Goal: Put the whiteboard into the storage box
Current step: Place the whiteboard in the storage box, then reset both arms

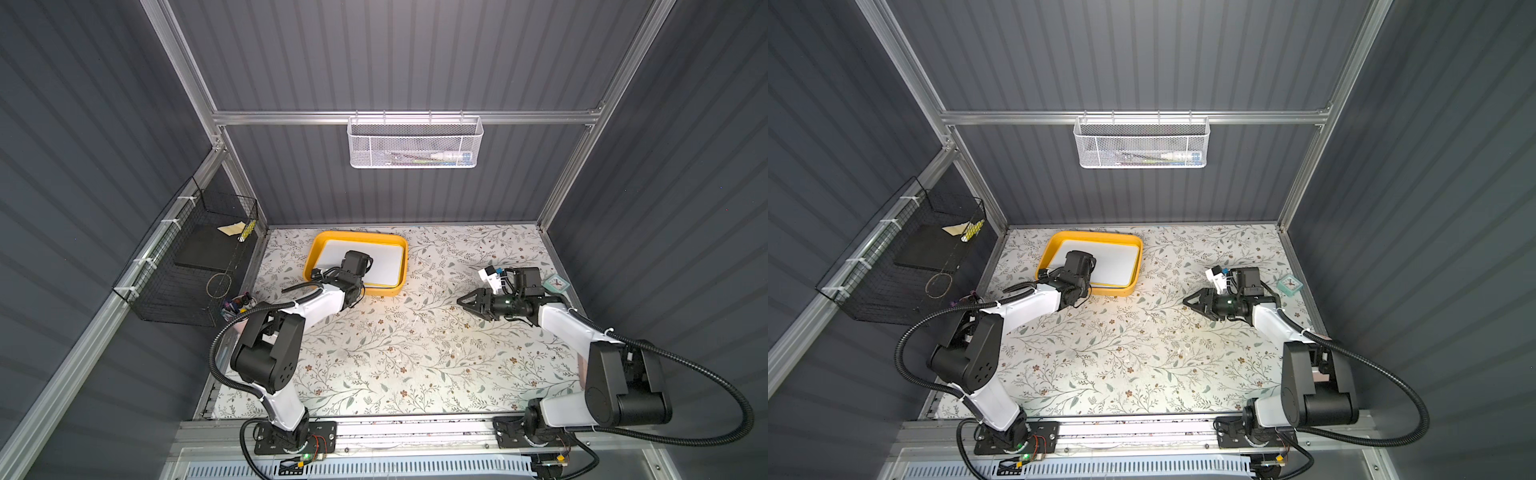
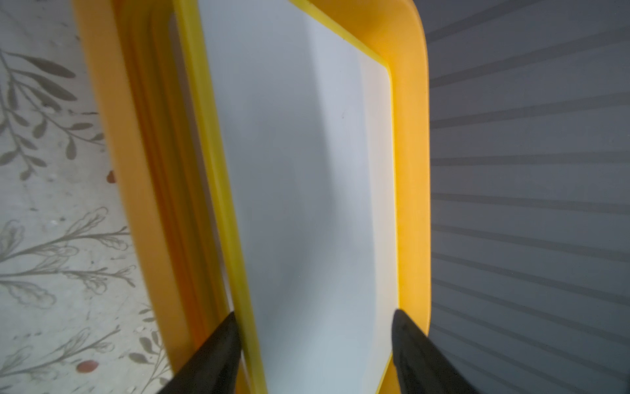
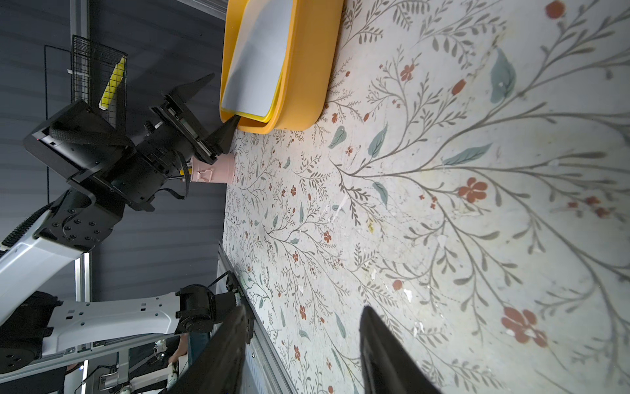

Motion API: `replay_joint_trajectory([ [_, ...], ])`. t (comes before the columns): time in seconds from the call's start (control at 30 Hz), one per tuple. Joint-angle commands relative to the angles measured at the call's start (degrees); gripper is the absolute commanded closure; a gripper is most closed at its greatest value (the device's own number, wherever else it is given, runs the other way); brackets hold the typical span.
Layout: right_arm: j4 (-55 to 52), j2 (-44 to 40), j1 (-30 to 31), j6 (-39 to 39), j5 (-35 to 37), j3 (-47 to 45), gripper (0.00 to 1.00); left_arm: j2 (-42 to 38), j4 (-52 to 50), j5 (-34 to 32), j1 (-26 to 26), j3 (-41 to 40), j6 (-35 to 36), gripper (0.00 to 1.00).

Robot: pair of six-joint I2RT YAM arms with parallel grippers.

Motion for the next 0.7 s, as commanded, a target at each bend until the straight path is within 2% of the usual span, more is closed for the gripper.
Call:
replay_joint_trajectory([
  [0.0,-0.52,0.97,0.4,-0.65,-0.49,2.14,0.46,-1.81,-3.64,-0.91,-0.35,-1.54,9.38,0.21],
  [0.03,-0.74,1.08,0.4,-0.75,-0.26,2.26,0.45,-2.17,-3.24,-0.67,-0.33,-1.55,11.57,0.19],
  [0.1,-0.65,0.7,0.4,-0.49,1.24,1.96,0.45,-3.02,-0.25,0.34,-0.3,-2.38,17.37,0.01],
  [0.17,-1.08,0.21,0.4,-0.86,3.14,2.11,0.44,-4.47,3.66,1.97,-0.35,-3.81,25.11,0.0],
  [0.3,-3.99,-1.44,0.4,-2.87,7.08,2.77,0.44,-7.65,3.09,0.93,-0.35,-5.74,34.46,0.0],
  [0.4,-5.26,-3.66,0.4,-3.46,12.42,2.87,0.43,-12.39,3.44,0.98,-0.35,-8.33,44.94,0.0],
  [0.5,-7.07,-6.69,0.4,-3.6,18.38,3.67,0.43,-18.09,5.32,-0.08,-0.19,-12.93,53.97,0.0],
  [0.67,-8.62,-13.47,0.07,-4.01,32.84,4.02,0.37,-27.89,3.43,-4.29,-0.04,-18.56,68.13,0.0],
])
